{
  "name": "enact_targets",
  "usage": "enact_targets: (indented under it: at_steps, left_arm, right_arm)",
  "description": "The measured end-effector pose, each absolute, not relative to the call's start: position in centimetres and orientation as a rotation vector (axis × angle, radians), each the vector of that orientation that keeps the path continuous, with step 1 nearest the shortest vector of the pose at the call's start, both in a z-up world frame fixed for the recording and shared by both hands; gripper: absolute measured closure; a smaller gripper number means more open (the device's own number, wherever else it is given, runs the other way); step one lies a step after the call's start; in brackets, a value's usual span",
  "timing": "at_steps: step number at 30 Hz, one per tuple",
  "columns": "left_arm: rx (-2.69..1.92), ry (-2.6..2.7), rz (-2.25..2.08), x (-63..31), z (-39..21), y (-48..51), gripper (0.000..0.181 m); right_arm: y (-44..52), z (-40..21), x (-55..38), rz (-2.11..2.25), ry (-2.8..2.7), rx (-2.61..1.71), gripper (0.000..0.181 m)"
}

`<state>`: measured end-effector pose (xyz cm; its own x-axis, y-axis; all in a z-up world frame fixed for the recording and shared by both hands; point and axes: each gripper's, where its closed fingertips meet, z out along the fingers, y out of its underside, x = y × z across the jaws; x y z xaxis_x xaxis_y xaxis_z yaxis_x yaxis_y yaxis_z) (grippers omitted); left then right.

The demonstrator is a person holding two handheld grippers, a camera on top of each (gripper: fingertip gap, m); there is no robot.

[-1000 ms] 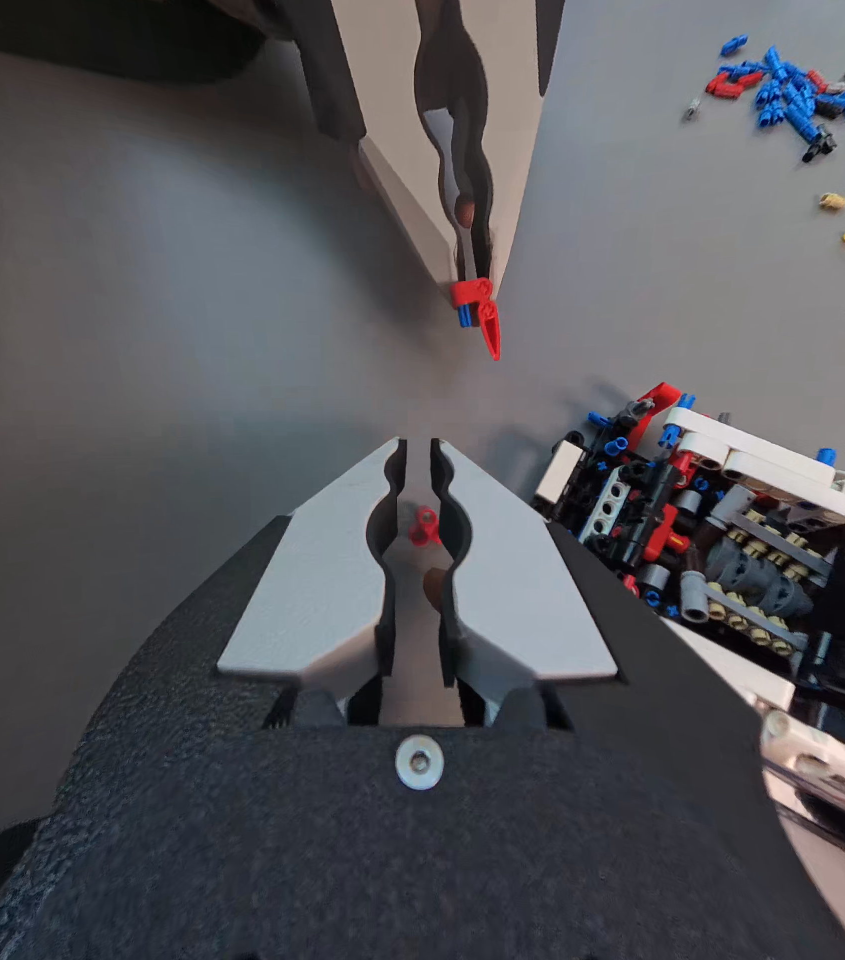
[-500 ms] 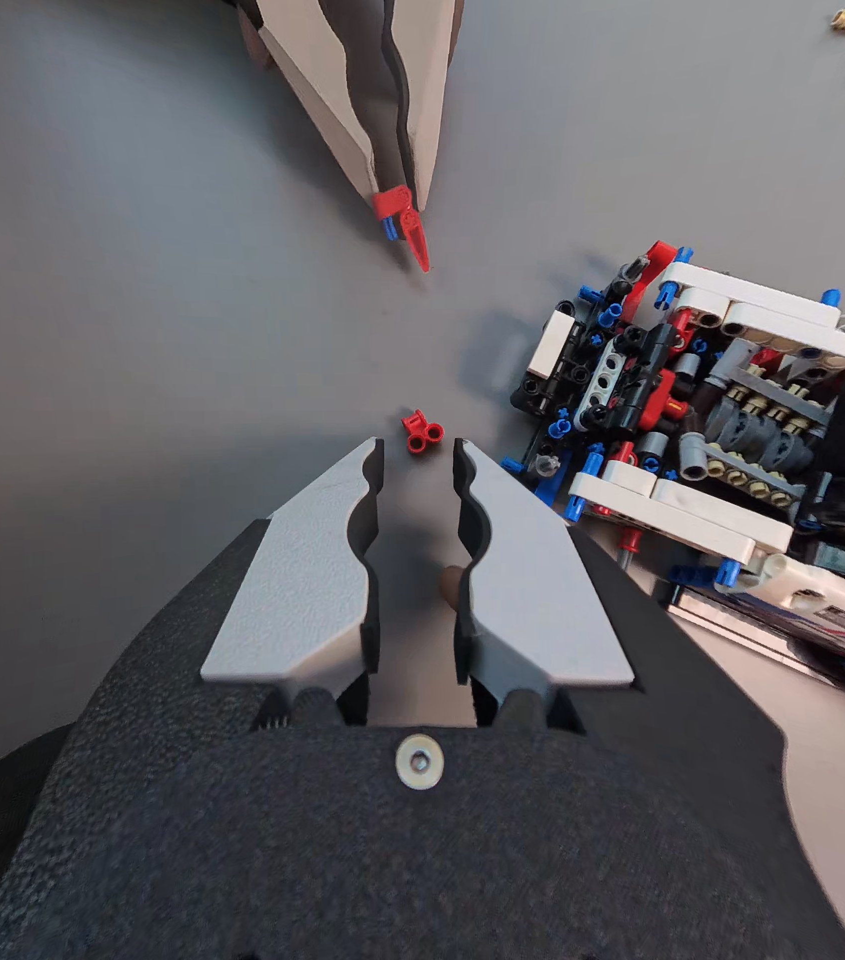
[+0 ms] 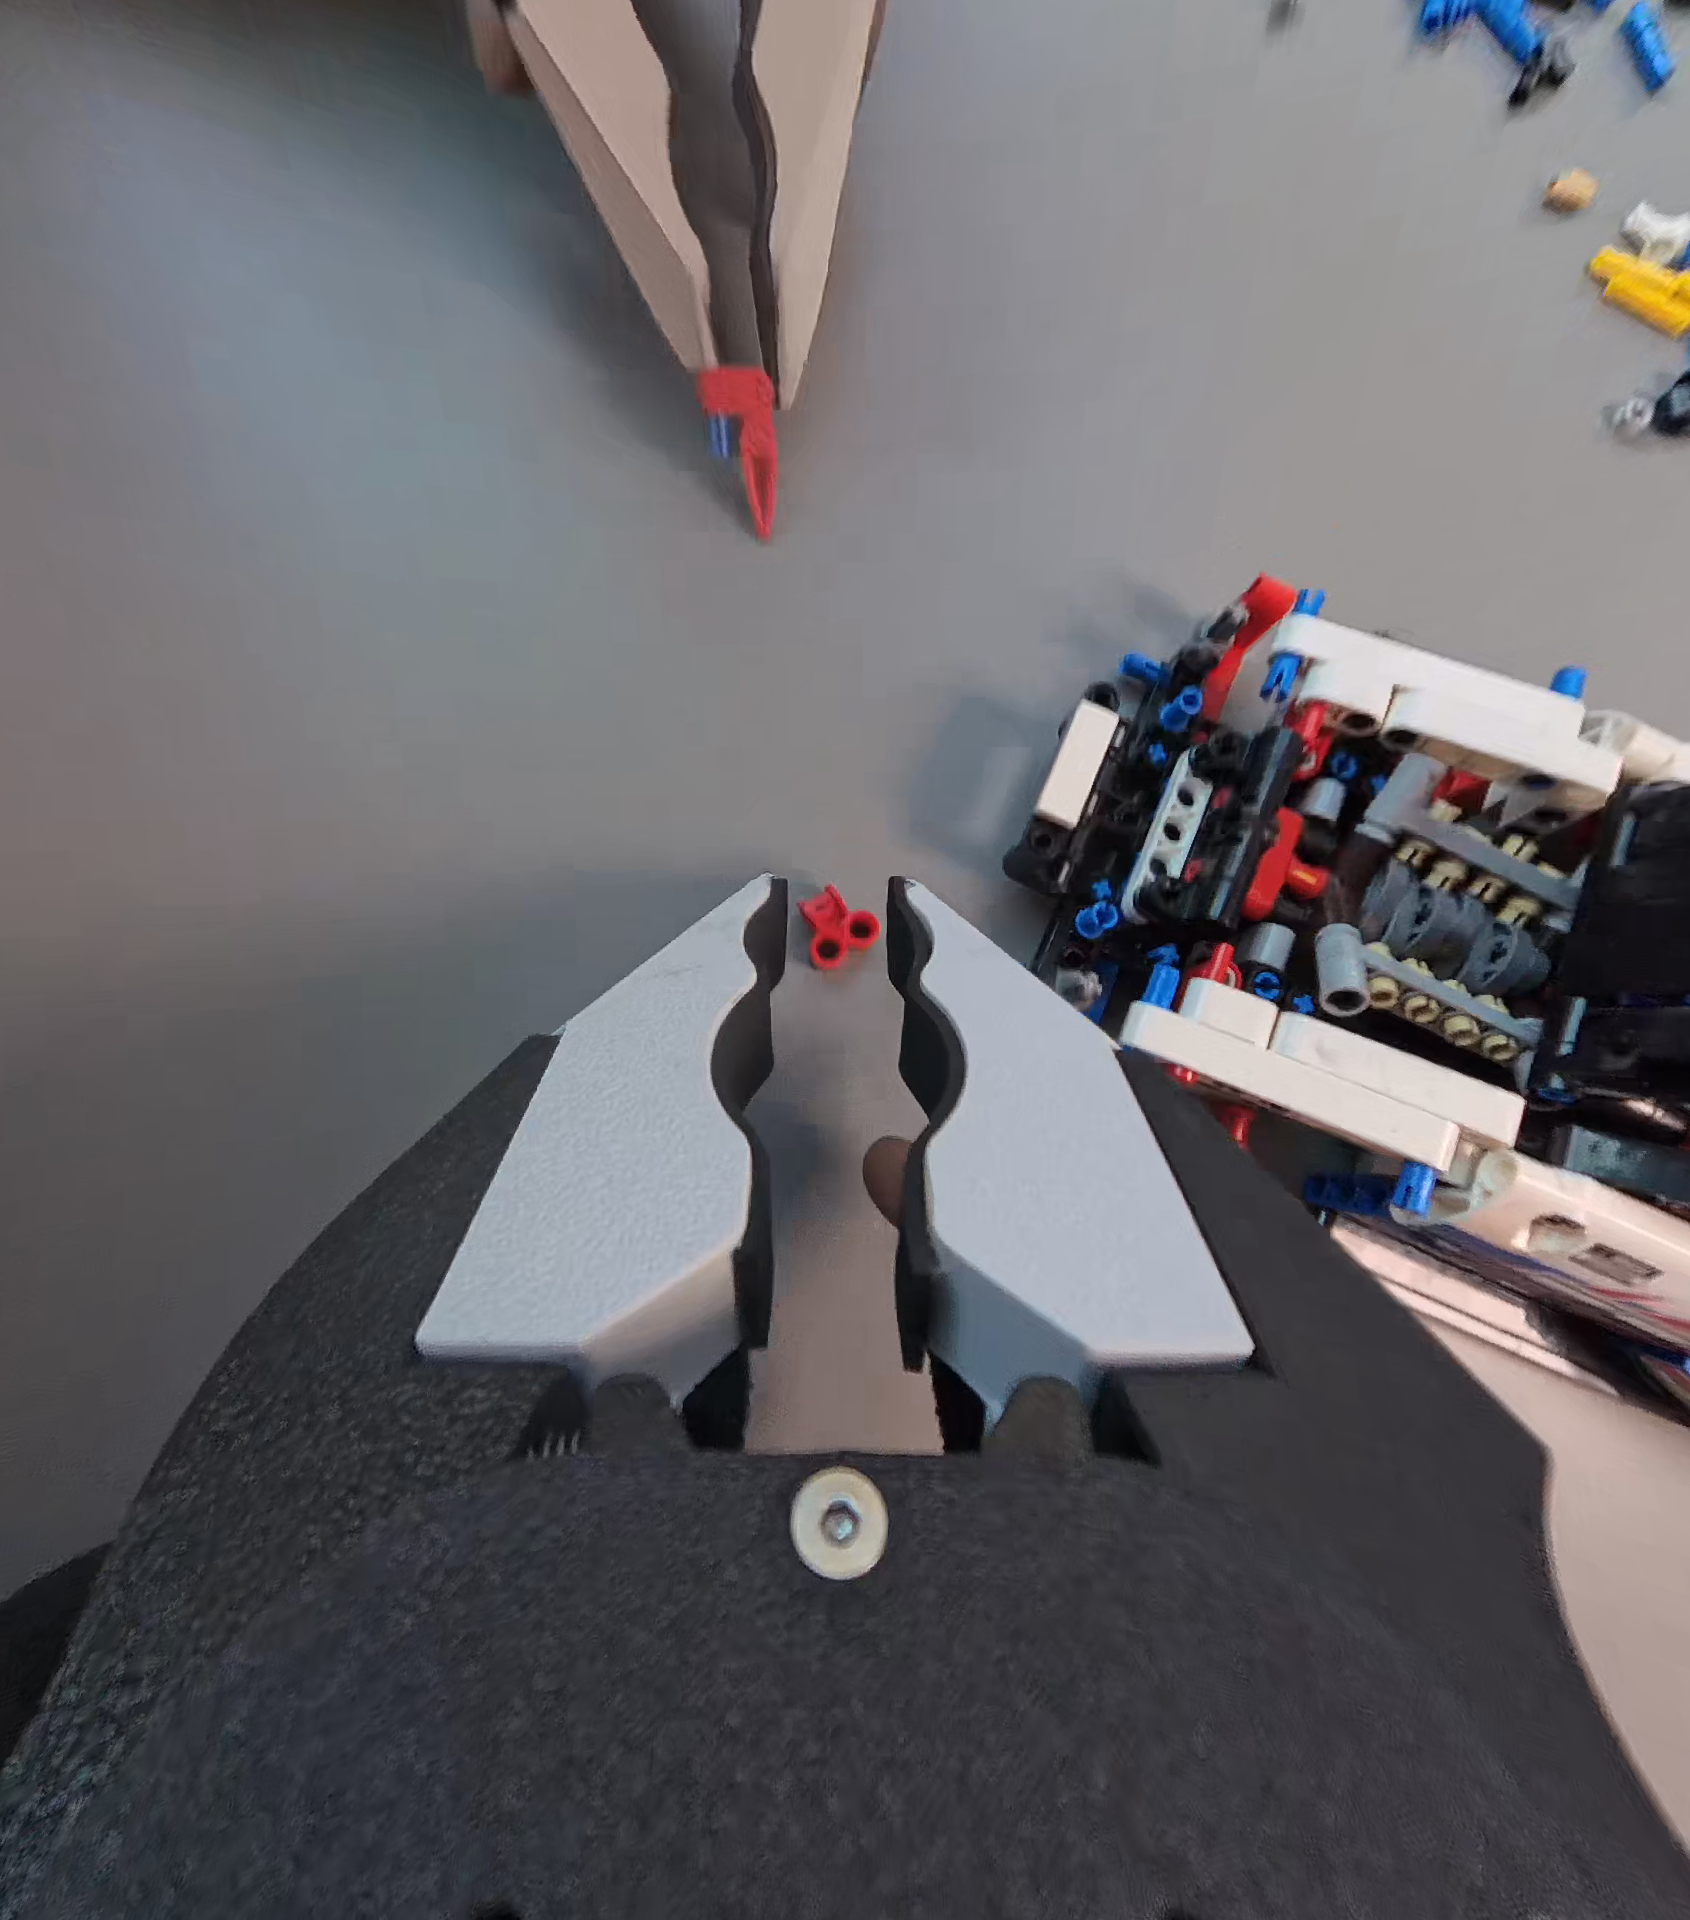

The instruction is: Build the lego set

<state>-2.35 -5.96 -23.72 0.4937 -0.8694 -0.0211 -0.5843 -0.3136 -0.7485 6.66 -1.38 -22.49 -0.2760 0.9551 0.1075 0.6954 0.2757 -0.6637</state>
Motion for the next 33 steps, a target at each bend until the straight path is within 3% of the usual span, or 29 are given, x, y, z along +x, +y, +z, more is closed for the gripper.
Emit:
enact_targets:
  at_steps: [4,11,15,19,22,33]
  left_arm:
    - [-2.008,1.214,-0.524,-1.8,-23.9,-6.1,0.176]
    - [-1.952,1.248,-0.530,-0.9,-23.9,-6.3,0.176]
    - [-1.955,1.259,-0.535,-1.0,-24.0,-6.5,0.175]
    - [-1.956,1.227,-0.626,-1.4,-23.2,-6.9,0.149]
    - [-1.929,1.165,-0.710,-0.7,-22.0,-6.9,0.147]
    - [-1.994,1.189,-0.583,-0.2,-23.8,-6.3,0.166]
  right_arm:
    - [-4.0,-20.2,3.3,0.853,-1.973,-1.383,0.166]
    - [-5.6,-23.1,-0.2,0.688,-2.175,-1.261,0.163]
    - [-5.8,-24.0,-0.4,0.640,-2.291,-1.241,0.178]
    - [-5.5,-23.5,0.4,0.625,-2.401,-1.313,0.178]
    - [-5.1,-23.3,0.4,0.549,-2.464,-1.328,0.178]
    - [-4.7,-23.5,-0.2,0.525,-2.481,-1.342,0.171]
